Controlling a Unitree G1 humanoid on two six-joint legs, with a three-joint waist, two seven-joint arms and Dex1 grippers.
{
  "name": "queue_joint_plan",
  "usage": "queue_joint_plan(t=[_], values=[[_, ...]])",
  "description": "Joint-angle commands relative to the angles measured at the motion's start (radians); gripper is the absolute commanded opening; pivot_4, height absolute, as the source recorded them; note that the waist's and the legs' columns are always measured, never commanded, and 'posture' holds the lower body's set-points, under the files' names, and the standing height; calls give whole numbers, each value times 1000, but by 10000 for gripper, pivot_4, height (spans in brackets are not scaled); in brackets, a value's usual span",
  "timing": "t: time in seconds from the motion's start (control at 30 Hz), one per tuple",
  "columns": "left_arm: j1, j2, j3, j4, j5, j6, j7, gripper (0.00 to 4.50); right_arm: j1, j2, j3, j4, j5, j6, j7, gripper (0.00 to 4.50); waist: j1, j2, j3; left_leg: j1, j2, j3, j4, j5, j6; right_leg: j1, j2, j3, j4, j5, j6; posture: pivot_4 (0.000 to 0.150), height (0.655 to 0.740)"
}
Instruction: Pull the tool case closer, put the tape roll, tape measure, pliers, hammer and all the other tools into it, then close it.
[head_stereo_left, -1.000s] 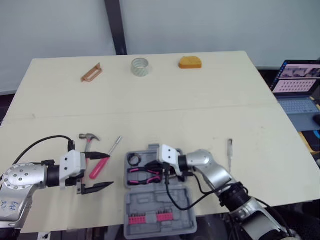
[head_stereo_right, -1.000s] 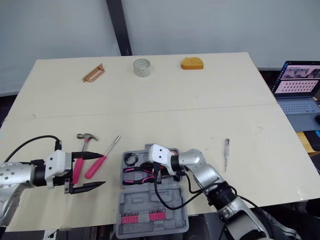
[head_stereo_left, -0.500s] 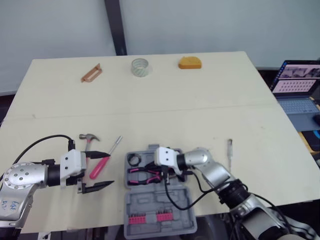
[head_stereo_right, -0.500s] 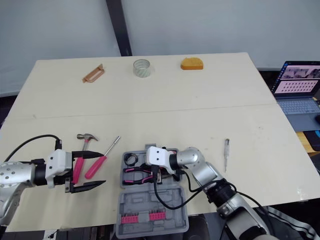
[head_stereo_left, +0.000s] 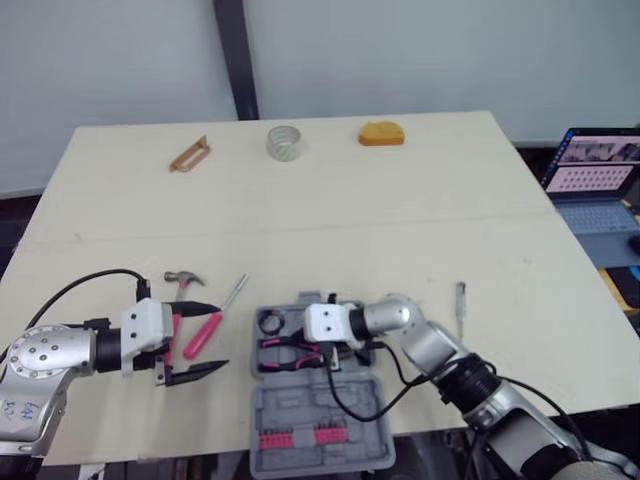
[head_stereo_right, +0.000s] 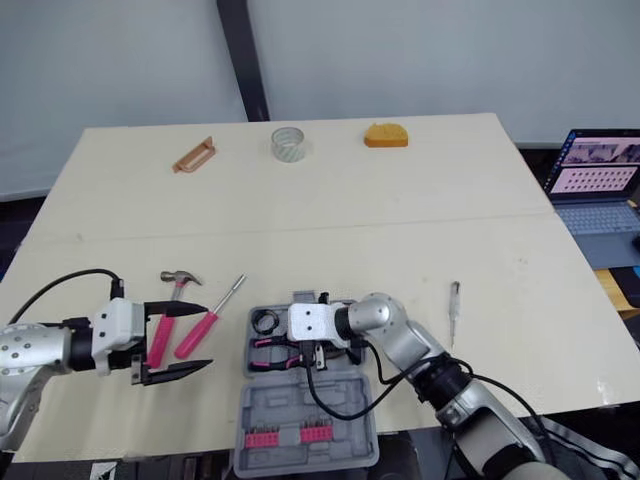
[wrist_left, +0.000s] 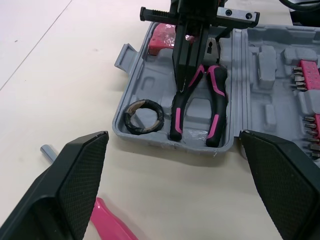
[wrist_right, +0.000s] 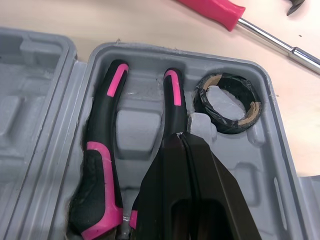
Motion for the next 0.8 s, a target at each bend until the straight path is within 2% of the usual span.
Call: queue_joint_plan(t=[0.03,0.23,0.37,0.47,0.57,0.67,0.8], values=[[-6,-4,6,-24,-2,-10,6,45000,54,-58,61,104,-97,71,13,596,1,2,-3,0,0,0,0,0,0,0,0,0,0,0,0,1500,7400],[-21,-5,-5,-14,0,-9,5,45000,50,-36,41,118,-72,46,1,596,1,3,-6,0,0,0,0,0,0,0,0,0,0,0,0,1500,7400],[-24,-7,-7,-13,0,-5,9,45000,61,18,-71,55,74,22,0,596,-1,3,-5,0,0,0,0,0,0,0,0,0,0,0,0,1500,7400],[-26,-12,-5,-11,-3,2,18,45000,62,26,-183,-54,222,87,46,596,-1,4,-3,-1,0,0,0,0,0,0,0,0,-1,0,0,1500,7400],[-29,-19,-7,-12,-6,6,22,45000,58,15,-221,-112,283,152,71,596,-3,5,0,-2,0,0,0,0,0,-1,0,0,-1,0,0,1500,7400],[-33,-27,17,-21,-28,41,48,45000,69,-32,-318,-237,394,274,78,596,-3,7,1,-2,0,0,0,0,0,-2,1,0,-1,0,0,1500,7400],[0,-8,119,17,-49,92,79,45000,157,-195,-510,-353,512,410,74,596,8,5,3,-3,0,-1,0,-1,1,-2,0,0,-2,0,0,1500,7400]])
